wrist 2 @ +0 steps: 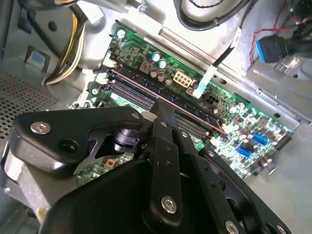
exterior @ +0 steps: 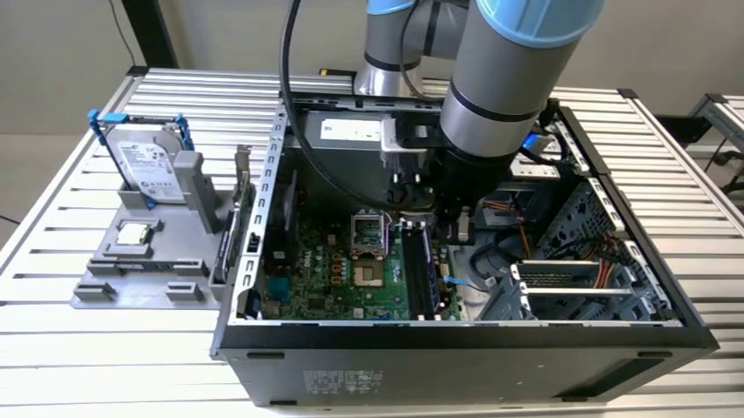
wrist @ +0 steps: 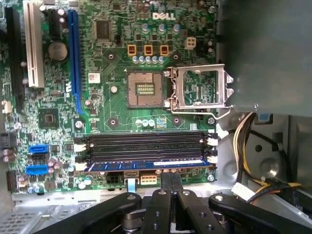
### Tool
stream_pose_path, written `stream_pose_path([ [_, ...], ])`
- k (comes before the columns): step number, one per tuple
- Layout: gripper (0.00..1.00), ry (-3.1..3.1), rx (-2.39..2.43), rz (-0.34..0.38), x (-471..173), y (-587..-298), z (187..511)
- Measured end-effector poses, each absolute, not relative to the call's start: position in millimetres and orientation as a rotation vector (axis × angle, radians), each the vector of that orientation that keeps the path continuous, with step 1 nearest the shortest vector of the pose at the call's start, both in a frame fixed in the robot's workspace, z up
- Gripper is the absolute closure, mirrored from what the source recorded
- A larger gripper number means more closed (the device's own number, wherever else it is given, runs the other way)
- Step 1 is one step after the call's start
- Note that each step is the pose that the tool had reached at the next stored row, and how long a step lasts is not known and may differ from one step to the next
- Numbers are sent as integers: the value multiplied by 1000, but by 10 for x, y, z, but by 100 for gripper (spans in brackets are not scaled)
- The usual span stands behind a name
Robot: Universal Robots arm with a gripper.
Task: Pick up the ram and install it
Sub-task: 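Press down the ram until it locks into place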
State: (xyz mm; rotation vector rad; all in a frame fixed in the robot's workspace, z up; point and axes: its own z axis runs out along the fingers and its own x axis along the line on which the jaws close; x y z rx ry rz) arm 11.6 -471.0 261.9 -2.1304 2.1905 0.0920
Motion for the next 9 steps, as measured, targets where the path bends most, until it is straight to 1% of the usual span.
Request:
stream_pose_path([
  [5,100,2184,-2137,92,116,-4711,2616],
  [9,100,2182,-2136,89,116,-4711,2552],
])
